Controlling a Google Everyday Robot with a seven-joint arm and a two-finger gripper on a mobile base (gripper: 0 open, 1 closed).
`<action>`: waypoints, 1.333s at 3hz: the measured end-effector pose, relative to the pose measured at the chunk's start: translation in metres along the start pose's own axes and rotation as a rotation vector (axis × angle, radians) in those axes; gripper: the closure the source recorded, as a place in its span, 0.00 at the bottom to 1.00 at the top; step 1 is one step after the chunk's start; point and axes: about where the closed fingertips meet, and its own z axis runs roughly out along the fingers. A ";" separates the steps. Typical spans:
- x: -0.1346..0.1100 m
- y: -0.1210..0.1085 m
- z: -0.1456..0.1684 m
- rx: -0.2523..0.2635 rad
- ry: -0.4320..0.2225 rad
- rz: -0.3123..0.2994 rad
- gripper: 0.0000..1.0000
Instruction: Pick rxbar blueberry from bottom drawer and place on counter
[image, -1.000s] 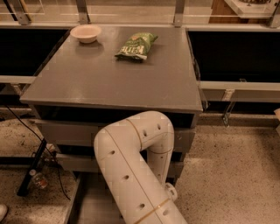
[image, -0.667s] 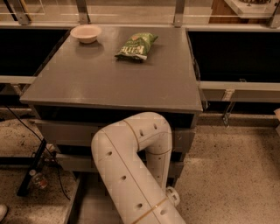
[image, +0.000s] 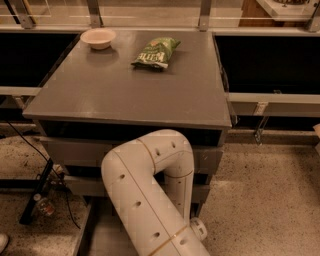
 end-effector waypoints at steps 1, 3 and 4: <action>0.020 -0.004 -0.002 0.014 -0.050 -0.011 0.00; -0.001 0.006 -0.001 -0.011 -0.130 0.009 0.00; -0.002 0.007 -0.002 -0.093 -0.111 -0.017 0.00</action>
Offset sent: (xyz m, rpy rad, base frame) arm -0.0165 -0.0028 -0.0012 -0.0089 -0.0383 0.0078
